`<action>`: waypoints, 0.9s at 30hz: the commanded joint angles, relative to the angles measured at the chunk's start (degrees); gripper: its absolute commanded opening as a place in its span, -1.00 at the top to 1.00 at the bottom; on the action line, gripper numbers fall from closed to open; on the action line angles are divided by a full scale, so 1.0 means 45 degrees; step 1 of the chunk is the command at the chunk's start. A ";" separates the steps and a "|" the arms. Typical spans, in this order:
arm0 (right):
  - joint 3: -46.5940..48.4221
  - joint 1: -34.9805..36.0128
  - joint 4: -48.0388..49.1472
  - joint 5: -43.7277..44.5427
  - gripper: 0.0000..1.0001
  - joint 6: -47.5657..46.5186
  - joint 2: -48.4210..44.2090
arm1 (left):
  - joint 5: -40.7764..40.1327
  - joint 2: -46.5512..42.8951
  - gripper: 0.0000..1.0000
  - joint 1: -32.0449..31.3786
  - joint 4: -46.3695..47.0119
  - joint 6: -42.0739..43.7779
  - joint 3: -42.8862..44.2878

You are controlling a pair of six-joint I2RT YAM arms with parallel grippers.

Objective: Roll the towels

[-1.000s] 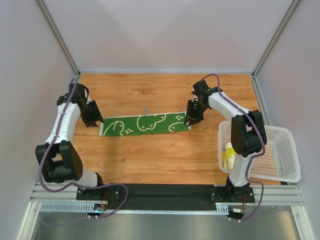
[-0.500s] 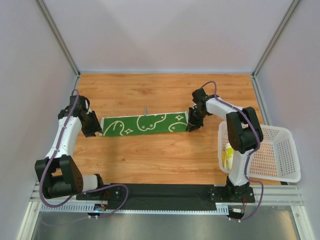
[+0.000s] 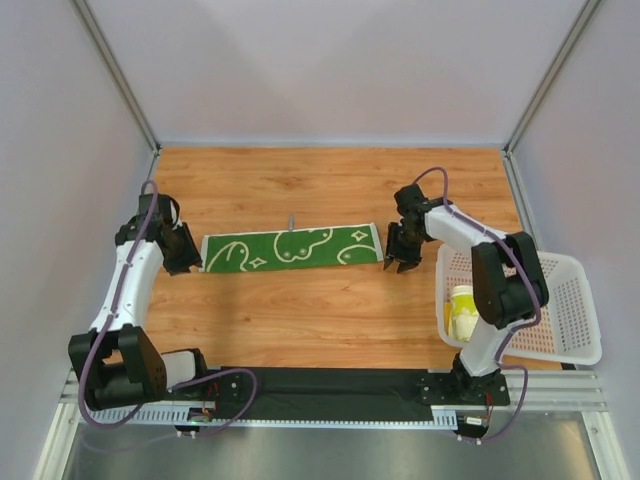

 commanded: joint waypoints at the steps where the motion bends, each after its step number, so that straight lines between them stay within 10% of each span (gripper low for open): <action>1: -0.0652 0.0000 0.0545 -0.1377 0.14 -0.0059 -0.1543 | -0.0156 -0.1059 0.17 -0.0260 -0.0143 0.0061 -0.0014; 6: -0.1552 0.0000 0.2322 -0.2807 -0.29 0.0779 -0.1878 | 0.0992 -0.2992 0.16 -0.0377 -0.0281 -0.0447 -0.0736; 27: 0.0558 -0.0332 0.2600 -0.1559 -0.28 0.1895 0.1522 | 0.0684 -0.5084 0.13 -0.0808 -0.0633 -0.0760 -0.1049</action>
